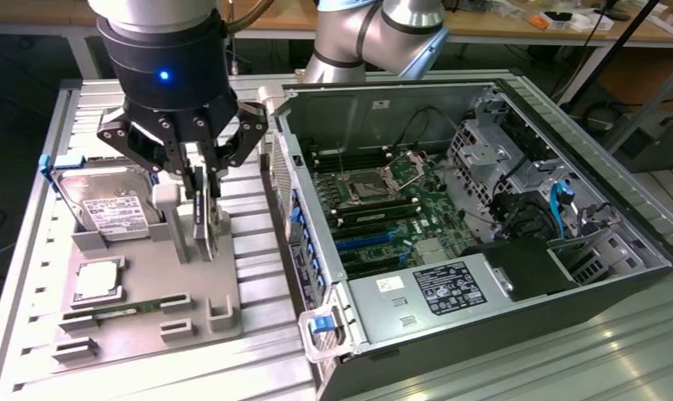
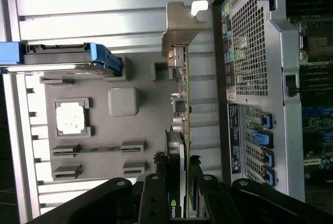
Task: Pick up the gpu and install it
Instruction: 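Pick up the gpu and move the gpu toward the slot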
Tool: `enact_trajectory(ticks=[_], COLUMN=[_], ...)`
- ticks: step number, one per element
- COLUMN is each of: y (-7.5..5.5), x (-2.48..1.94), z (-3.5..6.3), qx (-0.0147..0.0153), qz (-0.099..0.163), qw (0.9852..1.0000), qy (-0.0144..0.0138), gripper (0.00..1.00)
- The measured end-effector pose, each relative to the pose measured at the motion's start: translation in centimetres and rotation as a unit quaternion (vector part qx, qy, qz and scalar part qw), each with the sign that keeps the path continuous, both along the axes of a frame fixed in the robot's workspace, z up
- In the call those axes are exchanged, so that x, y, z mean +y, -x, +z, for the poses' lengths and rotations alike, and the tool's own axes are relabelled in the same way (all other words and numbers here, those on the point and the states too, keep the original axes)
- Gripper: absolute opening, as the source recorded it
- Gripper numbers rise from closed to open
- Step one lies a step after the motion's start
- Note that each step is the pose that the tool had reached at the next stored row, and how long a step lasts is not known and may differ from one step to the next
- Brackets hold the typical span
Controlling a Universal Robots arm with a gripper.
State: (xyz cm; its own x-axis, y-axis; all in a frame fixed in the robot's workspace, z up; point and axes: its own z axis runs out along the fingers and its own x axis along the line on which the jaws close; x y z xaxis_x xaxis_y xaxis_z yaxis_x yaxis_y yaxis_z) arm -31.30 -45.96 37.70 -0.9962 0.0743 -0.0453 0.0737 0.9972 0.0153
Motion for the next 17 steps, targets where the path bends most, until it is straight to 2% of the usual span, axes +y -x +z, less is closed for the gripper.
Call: enact_trajectory(ticks=[4,17], y=[0.0,0.0], x=[0.0,0.0], z=[0.9,2.73], qx=[0.0005,0.0014], qz=[0.0,0.0], qw=[1.0,1.0], qy=[0.0,0.0], gripper=[0.27,0.27])
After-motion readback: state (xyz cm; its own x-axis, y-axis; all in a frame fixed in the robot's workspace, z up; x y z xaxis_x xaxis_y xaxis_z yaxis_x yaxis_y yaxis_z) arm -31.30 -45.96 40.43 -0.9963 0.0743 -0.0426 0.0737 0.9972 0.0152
